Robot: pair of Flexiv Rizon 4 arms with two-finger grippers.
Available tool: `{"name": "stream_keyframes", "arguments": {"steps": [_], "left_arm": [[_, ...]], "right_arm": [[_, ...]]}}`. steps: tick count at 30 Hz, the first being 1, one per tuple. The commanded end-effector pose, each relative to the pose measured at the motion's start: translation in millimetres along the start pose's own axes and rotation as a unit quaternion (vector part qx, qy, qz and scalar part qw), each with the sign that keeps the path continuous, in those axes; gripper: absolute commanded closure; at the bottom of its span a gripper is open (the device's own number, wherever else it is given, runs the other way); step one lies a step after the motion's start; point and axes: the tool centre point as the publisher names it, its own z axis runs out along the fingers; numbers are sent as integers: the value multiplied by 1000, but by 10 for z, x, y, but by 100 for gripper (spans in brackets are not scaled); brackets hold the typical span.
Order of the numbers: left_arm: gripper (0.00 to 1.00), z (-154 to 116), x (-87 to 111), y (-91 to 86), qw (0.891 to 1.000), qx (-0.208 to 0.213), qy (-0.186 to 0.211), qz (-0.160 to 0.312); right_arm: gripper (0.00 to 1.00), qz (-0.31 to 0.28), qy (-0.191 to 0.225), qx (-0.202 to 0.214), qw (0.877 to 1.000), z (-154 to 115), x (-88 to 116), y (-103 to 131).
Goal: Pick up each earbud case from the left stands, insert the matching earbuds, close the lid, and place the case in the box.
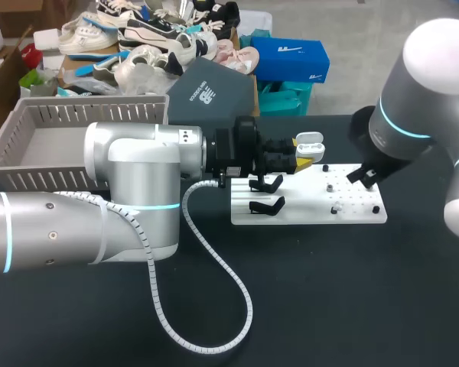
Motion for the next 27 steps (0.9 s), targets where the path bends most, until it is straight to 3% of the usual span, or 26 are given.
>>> {"name": "stream_keyframes", "arguments": {"steps": [1, 18, 27], "left_arm": [[100, 3, 12, 2, 1000, -1, -2, 1], [100, 3, 12, 2, 1000, -1, -2, 1], [100, 3, 12, 2, 1000, -1, -2, 1]], "right_arm": [[100, 2, -7, 13, 1000, -61, 76, 16], [100, 2, -7, 13, 1000, -61, 76, 16], [100, 180, 37, 16, 983, -23, 136, 2]]}}
